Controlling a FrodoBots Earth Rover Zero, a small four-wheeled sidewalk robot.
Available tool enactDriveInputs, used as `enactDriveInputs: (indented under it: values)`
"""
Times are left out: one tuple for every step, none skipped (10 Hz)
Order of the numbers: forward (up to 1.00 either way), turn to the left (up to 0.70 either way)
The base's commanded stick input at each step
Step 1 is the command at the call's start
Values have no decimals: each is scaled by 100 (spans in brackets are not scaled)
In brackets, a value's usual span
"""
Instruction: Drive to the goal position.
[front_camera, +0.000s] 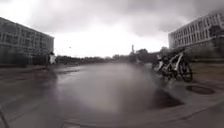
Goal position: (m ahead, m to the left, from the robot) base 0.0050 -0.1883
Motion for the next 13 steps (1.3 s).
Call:
enactDriveInputs:
  values:
    - [70, 0]
    - [70, 0]
    - [70, 0]
    - [70, 0]
    - [70, 0]
    - [70, 0]
    - [70, 0]
    - [70, 0]
    - [70, 0]
    - [70, 0]
    - [70, 0]
    - [70, 0]
    - [70, 0]
